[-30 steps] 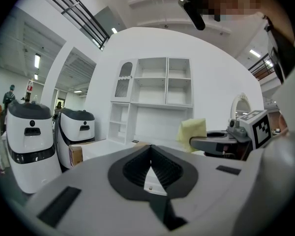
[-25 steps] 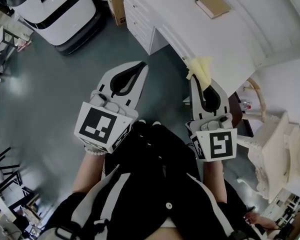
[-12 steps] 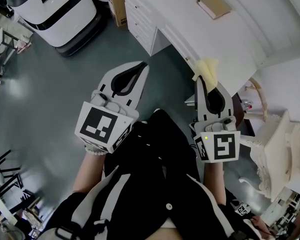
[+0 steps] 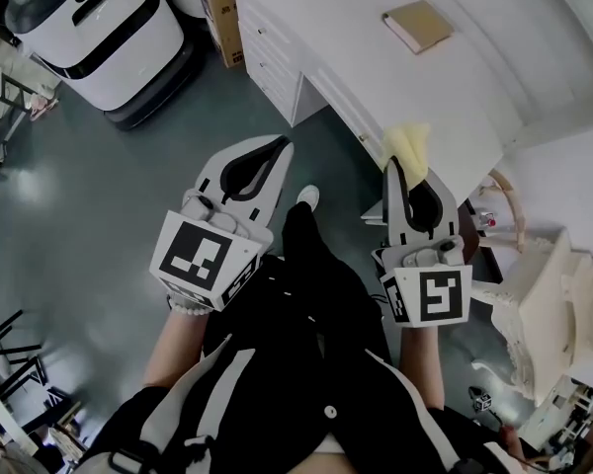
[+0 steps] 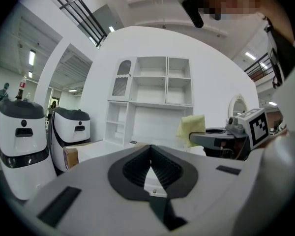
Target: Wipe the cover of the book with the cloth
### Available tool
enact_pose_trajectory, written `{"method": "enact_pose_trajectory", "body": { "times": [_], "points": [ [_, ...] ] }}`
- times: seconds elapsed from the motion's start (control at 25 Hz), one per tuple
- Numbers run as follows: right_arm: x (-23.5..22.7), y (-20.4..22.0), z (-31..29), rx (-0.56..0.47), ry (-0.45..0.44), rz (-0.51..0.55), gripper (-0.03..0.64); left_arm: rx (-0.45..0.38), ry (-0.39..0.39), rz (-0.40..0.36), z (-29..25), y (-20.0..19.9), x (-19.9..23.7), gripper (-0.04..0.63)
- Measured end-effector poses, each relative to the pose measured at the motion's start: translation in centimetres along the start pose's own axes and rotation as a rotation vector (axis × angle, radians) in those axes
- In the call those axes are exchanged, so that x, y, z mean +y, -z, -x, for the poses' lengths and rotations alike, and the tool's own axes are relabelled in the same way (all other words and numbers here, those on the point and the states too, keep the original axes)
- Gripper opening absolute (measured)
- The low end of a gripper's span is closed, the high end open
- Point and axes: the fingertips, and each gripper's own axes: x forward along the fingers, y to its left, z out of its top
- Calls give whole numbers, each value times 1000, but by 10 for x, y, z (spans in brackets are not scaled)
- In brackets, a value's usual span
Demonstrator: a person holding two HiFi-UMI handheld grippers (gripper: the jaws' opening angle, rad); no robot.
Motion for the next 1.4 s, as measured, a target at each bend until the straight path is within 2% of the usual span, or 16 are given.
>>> {"method": "enact_pose_trajectory", "body": {
  "times": [0.48,0.76,0.92,1.08,1.24,1.4],
  "points": [
    [-87,10,-99,17,-15,2,35,36,20,-7,-124,-17,46,2],
    [-145,14,-162,19,-11,-52,35,47,36,-26,-203,-35,77,2],
    [-178,15,-185,22,15,-49,35,62,73,-24,-242,-40,83,2],
    [-207,17,-198,23,57,-59,35,48,131,18,-278,-50,83,2],
    [-229,22,-196,38,96,-63,35,46,201,-8,-307,-57,68,2],
    [-246,28,-189,51,134,-75,35,56,239,8,-327,-57,56,2]
  ]
}}
